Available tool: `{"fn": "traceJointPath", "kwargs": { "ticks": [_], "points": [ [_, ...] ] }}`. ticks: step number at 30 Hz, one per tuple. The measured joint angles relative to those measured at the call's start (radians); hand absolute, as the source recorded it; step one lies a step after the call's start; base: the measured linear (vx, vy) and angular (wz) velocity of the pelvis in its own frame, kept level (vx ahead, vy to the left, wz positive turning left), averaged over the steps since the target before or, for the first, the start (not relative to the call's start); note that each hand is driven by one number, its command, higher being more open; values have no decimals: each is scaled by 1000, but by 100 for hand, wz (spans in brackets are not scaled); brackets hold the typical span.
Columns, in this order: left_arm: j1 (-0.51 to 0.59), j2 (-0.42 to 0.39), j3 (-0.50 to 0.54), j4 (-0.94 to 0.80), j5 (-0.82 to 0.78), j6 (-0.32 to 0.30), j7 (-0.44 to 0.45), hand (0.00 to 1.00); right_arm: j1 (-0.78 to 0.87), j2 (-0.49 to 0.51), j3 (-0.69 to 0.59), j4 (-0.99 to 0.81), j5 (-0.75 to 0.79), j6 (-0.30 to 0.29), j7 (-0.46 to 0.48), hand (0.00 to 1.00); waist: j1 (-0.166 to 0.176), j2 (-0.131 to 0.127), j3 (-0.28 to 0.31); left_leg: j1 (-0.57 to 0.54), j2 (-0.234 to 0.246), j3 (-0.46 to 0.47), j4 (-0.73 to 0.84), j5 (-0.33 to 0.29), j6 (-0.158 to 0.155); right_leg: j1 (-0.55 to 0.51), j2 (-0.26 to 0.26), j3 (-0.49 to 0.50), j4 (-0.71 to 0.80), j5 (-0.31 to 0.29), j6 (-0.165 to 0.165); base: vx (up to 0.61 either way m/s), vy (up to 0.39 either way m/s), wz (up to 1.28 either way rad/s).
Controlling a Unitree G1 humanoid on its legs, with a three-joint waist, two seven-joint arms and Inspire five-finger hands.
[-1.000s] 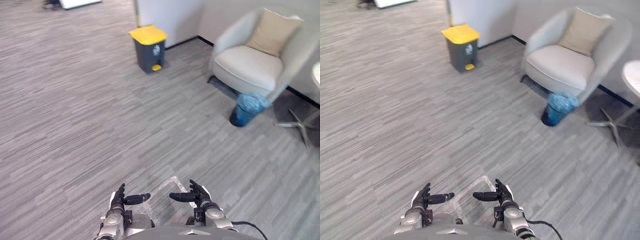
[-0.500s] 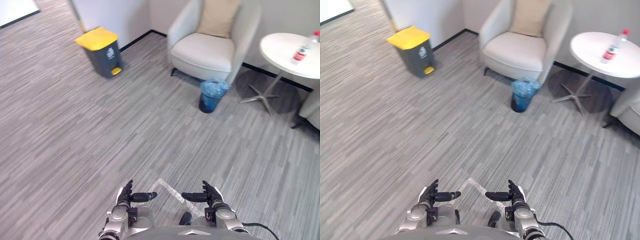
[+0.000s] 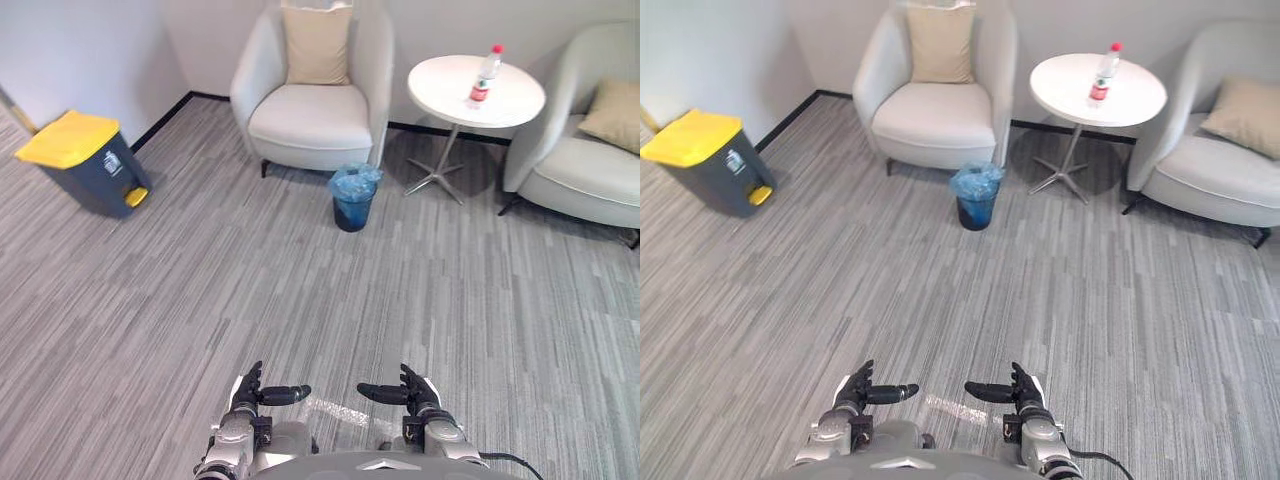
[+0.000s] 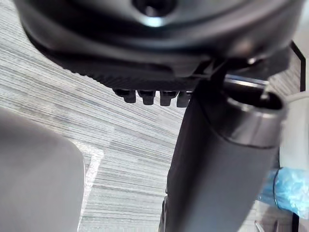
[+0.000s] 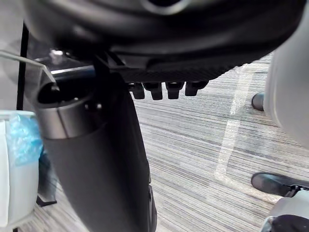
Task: Organize the slippers on the shoe rack
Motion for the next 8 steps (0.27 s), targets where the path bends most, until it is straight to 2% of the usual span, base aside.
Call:
{"fn": "traceJointPath", "kwargs": {
  "ticks": [4, 8],
  "points": [
    [0, 2, 2, 13, 0, 0, -5, 100, -10, -14, -3, 32, 0, -1, -2, 100, -12, -14, -10, 12, 0, 3, -40, 4, 9, -5, -3, -25, -13, 11, 8, -12, -8, -8],
    [10, -1, 6, 15, -1, 0, -6, 100, -9, -27, -45, 60, 0, -1, -1, 100, -16, -3, -29, 12, 0, 4, -62, 21, 13, 17, -1, -38, -84, 56, 13, -16, -9, -1]
  ]
}}
